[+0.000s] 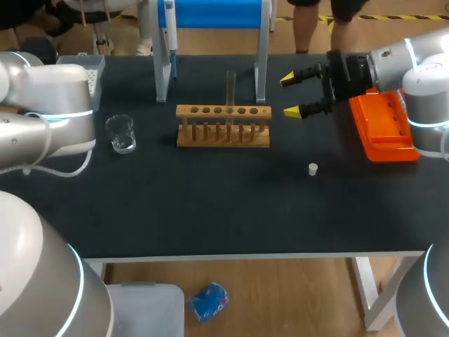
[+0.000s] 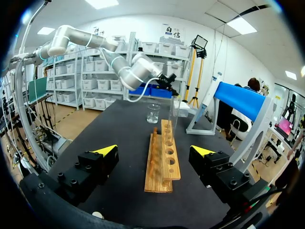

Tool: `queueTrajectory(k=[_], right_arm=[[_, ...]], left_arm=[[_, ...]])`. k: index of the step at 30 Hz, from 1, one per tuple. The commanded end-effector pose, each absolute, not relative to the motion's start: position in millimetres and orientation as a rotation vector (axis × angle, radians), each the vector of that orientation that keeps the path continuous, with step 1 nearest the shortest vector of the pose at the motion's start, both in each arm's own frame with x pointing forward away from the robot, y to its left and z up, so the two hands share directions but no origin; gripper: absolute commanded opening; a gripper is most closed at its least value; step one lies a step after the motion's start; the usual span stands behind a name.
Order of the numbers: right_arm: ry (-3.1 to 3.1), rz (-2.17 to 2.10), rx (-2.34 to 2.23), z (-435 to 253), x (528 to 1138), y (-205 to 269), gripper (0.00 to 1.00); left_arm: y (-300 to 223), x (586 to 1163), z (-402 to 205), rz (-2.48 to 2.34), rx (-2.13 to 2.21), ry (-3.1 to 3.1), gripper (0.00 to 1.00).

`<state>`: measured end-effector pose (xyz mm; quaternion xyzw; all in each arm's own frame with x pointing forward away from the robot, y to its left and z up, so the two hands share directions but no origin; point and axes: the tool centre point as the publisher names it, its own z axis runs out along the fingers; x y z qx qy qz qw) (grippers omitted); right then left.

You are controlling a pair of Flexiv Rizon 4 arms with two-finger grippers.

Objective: Invert the test tube, pick up the pipette, mount the tip to pipette, aspirate from beaker and dispense into the tube, eject the tip, return the pipette, and cap with the stopper.

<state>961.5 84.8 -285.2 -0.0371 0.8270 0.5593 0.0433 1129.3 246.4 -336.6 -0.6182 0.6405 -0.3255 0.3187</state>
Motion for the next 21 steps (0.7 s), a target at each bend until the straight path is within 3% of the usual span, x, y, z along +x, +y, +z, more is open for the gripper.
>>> queueTrajectory(k=[1, 16, 21], right_arm=[[2.529, 1.709, -0.114, -285.4, 961.2, 84.4, 1.0], [2.529, 1.709, -0.114, -285.4, 961.2, 84.4, 1.0], [2.529, 1.709, -0.114, -285.4, 961.2, 84.4, 1.0]], left_arm=[[246.1, 1145.0, -345.7, -0.843, -1.642, 1.667, 0.84], [254.2, 1148.5, -355.3, -0.819, -1.698, 1.633, 0.83], [254.8, 1148.8, -355.6, -0.82, -1.71, 1.619, 0.73]])
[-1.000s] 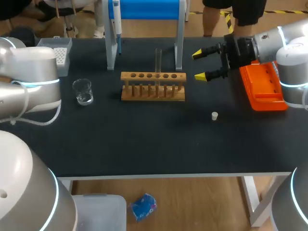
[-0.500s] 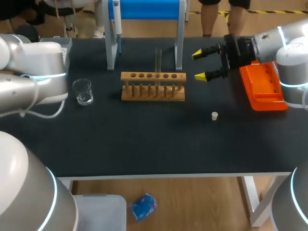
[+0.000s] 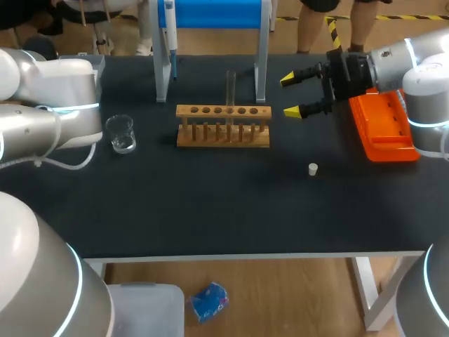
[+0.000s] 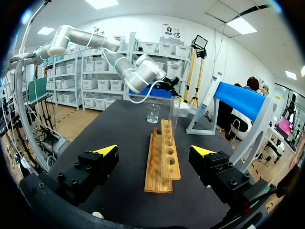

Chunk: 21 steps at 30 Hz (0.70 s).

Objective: Invert the test tube, pick up the pipette, mount the tip to pipette, aspirate from beaker and dispense into the tube, eject the tip, return the pipette, and cap with the stopper.

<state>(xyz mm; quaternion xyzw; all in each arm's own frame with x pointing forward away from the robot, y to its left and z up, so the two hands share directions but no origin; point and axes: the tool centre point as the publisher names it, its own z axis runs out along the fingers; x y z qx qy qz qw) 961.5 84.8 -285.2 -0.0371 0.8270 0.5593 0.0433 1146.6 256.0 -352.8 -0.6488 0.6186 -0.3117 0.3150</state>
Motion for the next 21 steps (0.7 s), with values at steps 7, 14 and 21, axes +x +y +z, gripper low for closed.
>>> queueTrajectory(k=[7, 14, 21], right_arm=[[2.529, 1.709, -0.114, -285.4, 961.2, 84.4, 1.0], [2.529, 1.709, -0.114, -285.4, 961.2, 84.4, 1.0], [2.529, 1.709, -0.114, -285.4, 961.2, 84.4, 1.0]], left_arm=[[255.1, 1147.4, -357.5, -0.822, -1.73, 1.614, 0.56], [254.2, 1146.2, -358.9, -0.825, -1.746, 1.605, 0.49], [252.4, 1146.4, -361.5, -0.822, -1.754, 1.604, 0.47]])
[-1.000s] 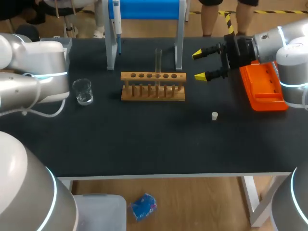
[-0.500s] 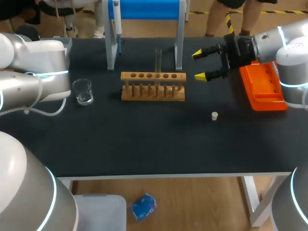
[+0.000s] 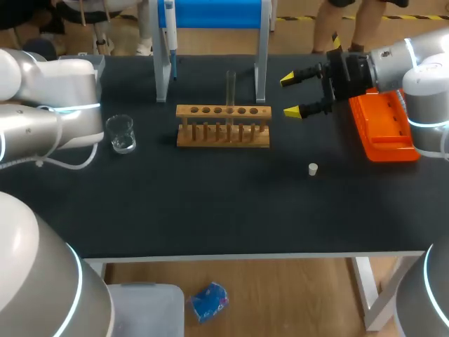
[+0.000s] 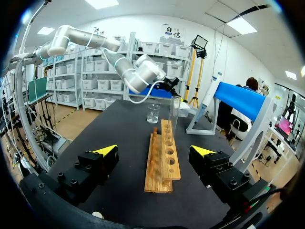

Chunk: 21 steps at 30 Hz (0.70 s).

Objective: Invert the test tube, pick up the pipette, mount the tip to pipette, aspirate from beaker and dispense into the tube, eject the tip, return the pipette, and cap with the stopper.

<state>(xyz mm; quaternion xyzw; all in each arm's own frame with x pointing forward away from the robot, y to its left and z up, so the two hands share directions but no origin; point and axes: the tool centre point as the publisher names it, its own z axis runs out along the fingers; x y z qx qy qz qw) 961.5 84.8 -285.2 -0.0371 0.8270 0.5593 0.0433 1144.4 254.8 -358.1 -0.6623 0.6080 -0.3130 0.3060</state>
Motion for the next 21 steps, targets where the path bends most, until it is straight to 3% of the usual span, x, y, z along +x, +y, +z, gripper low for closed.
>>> queueTrajectory(k=[1, 9, 16, 21], right_arm=[[2.529, 1.709, -0.114, -285.4, 961.2, 84.4, 1.0], [2.529, 1.709, -0.114, -285.4, 961.2, 84.4, 1.0], [2.529, 1.709, -0.114, -285.4, 961.2, 84.4, 1.0], [2.529, 1.709, -0.114, -285.4, 961.2, 84.4, 1.0]], left_arm=[[252.1, 1146.4, -361.8, -0.82, -1.753, 1.606, 0.47], [252.0, 1146.6, -362.5, -0.815, -1.759, 1.605, 0.4], [251.2, 1148.0, -362.9, -0.808, -1.75, 1.614, 0.0], [250.3, 1148.2, -362.5, -0.8, -1.742, 1.619, 0.0]])
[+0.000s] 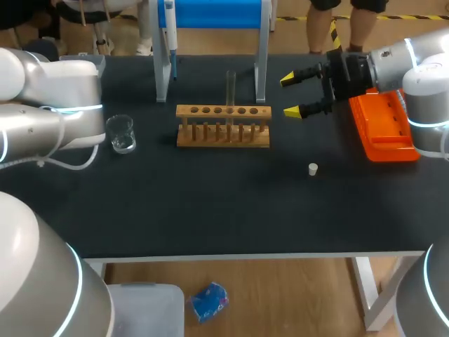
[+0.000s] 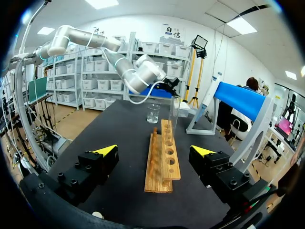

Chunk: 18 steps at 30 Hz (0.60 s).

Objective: Invert the test tube, pick up the pipette, mount the tip to pipette, aspirate from beaker and dispense into the tube, eject the tip, return the pipette, and cap with the stopper.

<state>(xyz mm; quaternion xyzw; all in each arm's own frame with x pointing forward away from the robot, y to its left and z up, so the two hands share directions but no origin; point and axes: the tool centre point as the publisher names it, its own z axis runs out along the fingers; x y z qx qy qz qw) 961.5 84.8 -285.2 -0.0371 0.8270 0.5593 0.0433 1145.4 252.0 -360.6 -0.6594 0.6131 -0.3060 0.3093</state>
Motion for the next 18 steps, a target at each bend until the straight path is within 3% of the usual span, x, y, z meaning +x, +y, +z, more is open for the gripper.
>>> queueTrajectory(k=[1, 18], right_arm=[[2.529, 1.709, -0.114, -285.4, 961.2, 84.4, 1.0], [2.529, 1.709, -0.114, -285.4, 961.2, 84.4, 1.0]], left_arm=[[250.2, 1148.2, -362.5, -0.8, -1.742, 1.62, 0.0], [252.8, 1145.3, -362.8, -0.73, -1.709, 1.629, 0.0]])
